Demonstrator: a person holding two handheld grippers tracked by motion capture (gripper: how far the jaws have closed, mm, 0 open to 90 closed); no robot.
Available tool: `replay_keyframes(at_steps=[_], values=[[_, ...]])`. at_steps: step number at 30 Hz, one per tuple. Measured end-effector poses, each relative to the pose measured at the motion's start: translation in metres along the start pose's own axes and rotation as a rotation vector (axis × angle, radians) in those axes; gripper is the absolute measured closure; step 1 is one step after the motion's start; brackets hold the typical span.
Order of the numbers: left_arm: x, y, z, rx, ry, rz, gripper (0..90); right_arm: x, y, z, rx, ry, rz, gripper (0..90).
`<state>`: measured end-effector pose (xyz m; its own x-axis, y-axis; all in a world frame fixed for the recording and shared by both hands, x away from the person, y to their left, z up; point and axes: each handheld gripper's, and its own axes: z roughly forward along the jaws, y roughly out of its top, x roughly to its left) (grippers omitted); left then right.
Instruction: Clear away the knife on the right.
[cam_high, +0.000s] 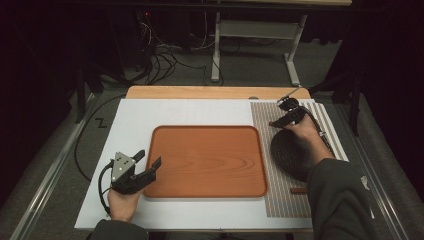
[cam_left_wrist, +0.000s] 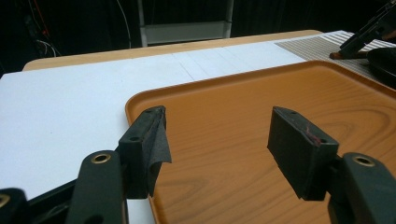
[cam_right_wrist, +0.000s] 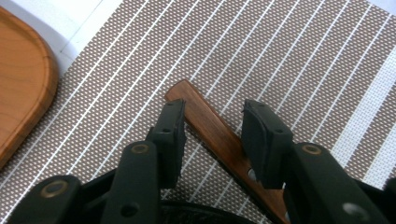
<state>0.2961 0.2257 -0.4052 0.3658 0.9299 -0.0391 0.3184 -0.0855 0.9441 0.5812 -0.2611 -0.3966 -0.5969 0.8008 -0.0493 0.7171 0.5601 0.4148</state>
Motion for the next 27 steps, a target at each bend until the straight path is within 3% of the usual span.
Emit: replay_keyframes(at_steps=[6,9,14,24,27], values=[[0.0001,0.0000,-0.0001,-0.001,0.000,-0.001,37.2,0.0014,-0.0010,0.0029,0.023,-0.003,-0.028,55.6],[-0.0004,-0.0001,0.0006,0.004,-0.005,-0.001,37.2,0.0010,-0.0014,0.0034,0.027,0.009,-0.028,57.6],[-0.0002,-0.0001,0.0003,0.003,-0.005,-0.003,37.3,0.0021,-0.0007,0.0031,0.022,0.007,-0.040,68.7],[-0.0008,-0.0001,0.0006,0.004,-0.006,0.001,37.2,0.0046,0.0000,0.0031,0.012,-0.042,-0.091,73.0],[-0.0009,-0.0001,0.0008,0.005,-0.005,0.002,37.2,0.0056,-0.0003,0.0029,0.000,-0.082,-0.128,74.8]])
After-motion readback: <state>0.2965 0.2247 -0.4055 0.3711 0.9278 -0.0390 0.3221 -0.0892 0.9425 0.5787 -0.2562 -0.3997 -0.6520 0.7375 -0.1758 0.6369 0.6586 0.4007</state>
